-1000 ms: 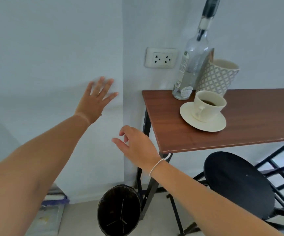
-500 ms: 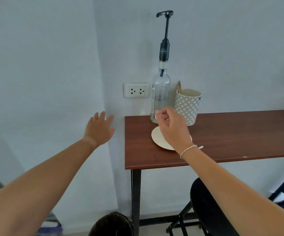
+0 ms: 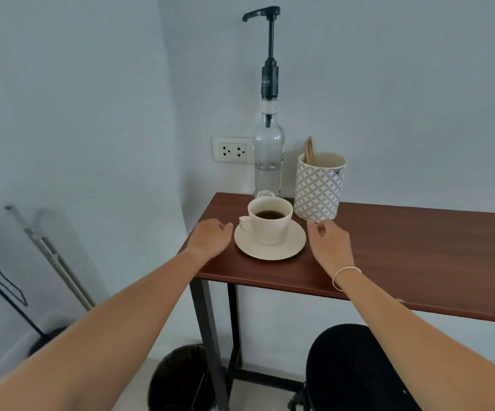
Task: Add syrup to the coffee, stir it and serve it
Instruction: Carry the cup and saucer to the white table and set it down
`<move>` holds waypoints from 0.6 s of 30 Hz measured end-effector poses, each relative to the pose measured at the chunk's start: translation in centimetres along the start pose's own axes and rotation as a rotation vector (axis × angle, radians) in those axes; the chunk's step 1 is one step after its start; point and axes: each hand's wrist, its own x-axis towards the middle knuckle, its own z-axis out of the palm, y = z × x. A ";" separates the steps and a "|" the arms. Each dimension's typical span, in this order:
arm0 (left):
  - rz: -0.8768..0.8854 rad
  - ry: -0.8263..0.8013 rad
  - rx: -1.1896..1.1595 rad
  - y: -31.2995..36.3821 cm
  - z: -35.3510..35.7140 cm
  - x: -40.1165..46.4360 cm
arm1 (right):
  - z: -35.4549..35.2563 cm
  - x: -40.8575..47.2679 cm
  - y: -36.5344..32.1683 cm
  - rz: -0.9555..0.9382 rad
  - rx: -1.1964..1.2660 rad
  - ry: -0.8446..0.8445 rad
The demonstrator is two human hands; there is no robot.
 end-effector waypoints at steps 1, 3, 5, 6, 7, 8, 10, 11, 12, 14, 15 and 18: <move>-0.033 0.008 -0.026 0.4 0.4 -0.5 | 0.2 0.1 0.1 0.010 0.002 -0.018; -0.073 0.036 -0.071 1.0 1.2 -1.3 | 0.6 0.5 0.1 0.018 -0.019 -0.053; -0.097 0.064 -0.069 1.6 2.0 -2.0 | 0.8 1.0 0.1 0.016 -0.058 -0.080; -0.105 0.074 -0.051 1.9 2.4 -2.3 | 0.9 1.3 0.1 0.015 -0.074 -0.091; -0.113 0.089 -0.028 2.1 2.8 -2.5 | 0.9 1.4 0.1 0.015 -0.087 -0.099; -0.121 0.110 -0.006 2.3 3.1 -2.7 | 1.0 1.6 0.0 0.017 -0.095 -0.107; -0.134 0.158 0.015 2.6 3.6 -2.8 | 1.1 2.0 -0.1 0.027 -0.093 -0.137; -0.138 0.181 0.021 2.7 3.8 -2.8 | 1.2 2.2 -0.2 0.042 -0.084 -0.160; -0.142 0.202 0.027 2.9 4.0 -2.8 | 1.2 2.4 -0.3 0.068 -0.066 -0.188; -0.148 0.232 0.030 3.1 4.4 -2.8 | 1.3 2.9 -0.3 0.120 -0.037 -0.239; -0.151 0.243 0.028 3.1 4.6 -2.8 | 1.3 3.1 -0.3 0.136 -0.041 -0.262; -0.167 0.258 0.046 3.2 4.9 -2.5 | 1.4 3.7 -0.4 0.164 -0.062 -0.335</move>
